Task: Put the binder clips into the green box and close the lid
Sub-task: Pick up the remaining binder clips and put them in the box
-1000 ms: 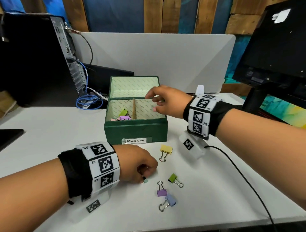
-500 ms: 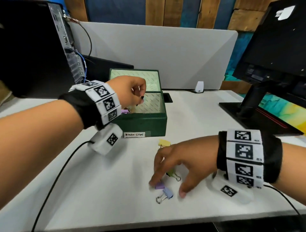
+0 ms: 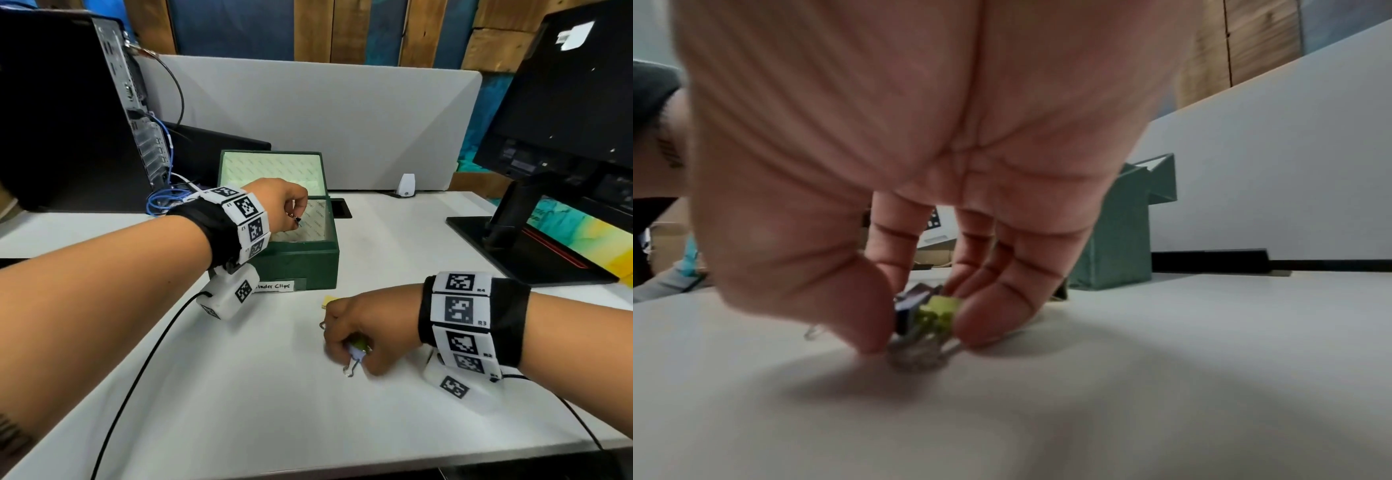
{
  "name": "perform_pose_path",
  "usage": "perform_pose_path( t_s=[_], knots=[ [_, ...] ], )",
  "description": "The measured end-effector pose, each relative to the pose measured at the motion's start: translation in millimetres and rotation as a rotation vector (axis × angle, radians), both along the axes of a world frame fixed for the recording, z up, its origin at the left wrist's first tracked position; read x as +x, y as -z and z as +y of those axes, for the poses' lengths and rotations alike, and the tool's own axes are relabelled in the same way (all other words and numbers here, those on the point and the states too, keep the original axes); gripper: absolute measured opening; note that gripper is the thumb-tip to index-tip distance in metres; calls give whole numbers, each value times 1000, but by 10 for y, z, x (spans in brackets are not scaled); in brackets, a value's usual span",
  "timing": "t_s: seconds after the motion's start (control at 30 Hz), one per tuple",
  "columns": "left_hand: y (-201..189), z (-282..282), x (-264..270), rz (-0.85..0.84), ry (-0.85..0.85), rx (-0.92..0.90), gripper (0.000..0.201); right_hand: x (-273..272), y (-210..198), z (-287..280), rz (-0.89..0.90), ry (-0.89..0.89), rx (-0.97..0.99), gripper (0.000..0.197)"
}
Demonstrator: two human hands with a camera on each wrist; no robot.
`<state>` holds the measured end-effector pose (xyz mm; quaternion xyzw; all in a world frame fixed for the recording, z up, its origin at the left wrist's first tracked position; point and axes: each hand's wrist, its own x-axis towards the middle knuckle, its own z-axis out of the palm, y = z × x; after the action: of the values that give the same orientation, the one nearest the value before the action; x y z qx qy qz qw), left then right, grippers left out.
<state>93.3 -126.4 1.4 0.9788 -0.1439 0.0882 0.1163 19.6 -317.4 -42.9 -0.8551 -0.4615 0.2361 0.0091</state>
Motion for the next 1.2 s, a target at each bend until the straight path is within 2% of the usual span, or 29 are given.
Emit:
perform_pose_path(
  t_s=[0.23,0.3,0.37,0.5,0.63,0.77,0.87,0.97,1.1,1.2],
  knots=[
    [20,-12,18,44,-31,10,16,112,19,-108,-14,97,-23,25],
    [53,-30,-23,14,-24,-13,26,146,16,-150,4,148,22,26],
    [74,-106,-142,-37,62,-28,32,190,15,-212,22,203,43,28],
    [137,-356,-390,93,317,169,29,273,22,-330,17,272,69,36],
    [239,-544,-427,144,427,376,31,279,-5,-417,-18,320,76,36],
    [423,-602,-397,297,324,452,38,305,-61,-512,-76,374,180,30],
    [496,-582,-385,375,276,412,28,352,-84,-589,-117,408,232,32],
    [472,-546,-384,351,315,406,14,407,-75,-643,-137,407,205,32],
    [429,-476,-479,326,301,374,12,387,-32,-650,-40,437,146,23],
    [264,-378,-576,224,306,298,17,348,43,-585,31,418,82,27]
  ],
)
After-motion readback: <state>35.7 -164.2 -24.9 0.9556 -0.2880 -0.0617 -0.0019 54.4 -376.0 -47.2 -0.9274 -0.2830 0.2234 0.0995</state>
